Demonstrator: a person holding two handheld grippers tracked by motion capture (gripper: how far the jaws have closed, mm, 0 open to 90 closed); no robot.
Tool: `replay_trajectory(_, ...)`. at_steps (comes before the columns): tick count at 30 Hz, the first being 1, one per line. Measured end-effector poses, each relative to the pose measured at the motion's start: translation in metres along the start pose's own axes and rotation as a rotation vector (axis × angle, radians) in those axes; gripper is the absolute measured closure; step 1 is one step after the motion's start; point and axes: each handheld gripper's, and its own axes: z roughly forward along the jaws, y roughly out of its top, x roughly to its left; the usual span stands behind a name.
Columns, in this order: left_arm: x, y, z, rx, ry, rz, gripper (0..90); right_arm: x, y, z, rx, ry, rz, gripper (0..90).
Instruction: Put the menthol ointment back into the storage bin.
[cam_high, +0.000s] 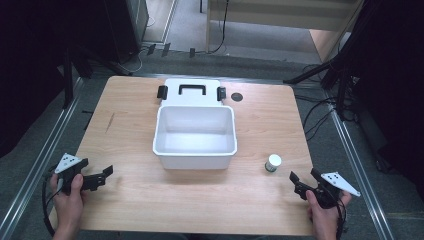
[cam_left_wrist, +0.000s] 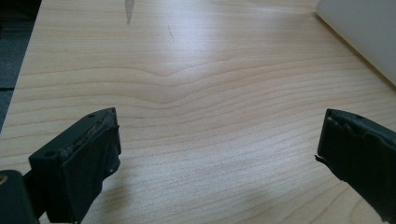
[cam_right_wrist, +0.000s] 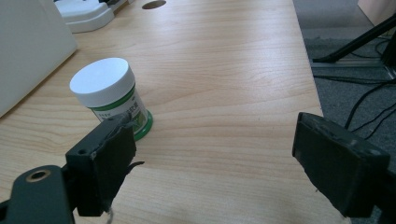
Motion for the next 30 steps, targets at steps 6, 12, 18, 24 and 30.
replay_trajectory(6,0.000,0.000,0.000,0.000,0.000,0.003,0.0,0.002,0.001,0.003,0.043,-0.008,-0.016,14.1)
replay_trajectory(12,0.000,0.000,0.000,0.005,0.003,0.006,0.0,0.012,0.006,0.005,0.119,-0.016,-0.088,15.2)
replay_trajectory(18,-0.001,0.000,0.000,0.002,0.002,0.004,0.0,0.019,0.015,0.007,0.219,-0.012,-0.122,15.5)
replay_trajectory(24,0.000,0.000,0.000,-0.001,-0.001,0.002,0.0,0.025,0.027,0.011,0.379,-0.025,-0.174,16.0)
replay_trajectory(30,-0.001,0.000,0.000,0.003,0.001,0.005,0.0,0.030,0.042,0.017,0.490,-0.031,-0.209,16.5)
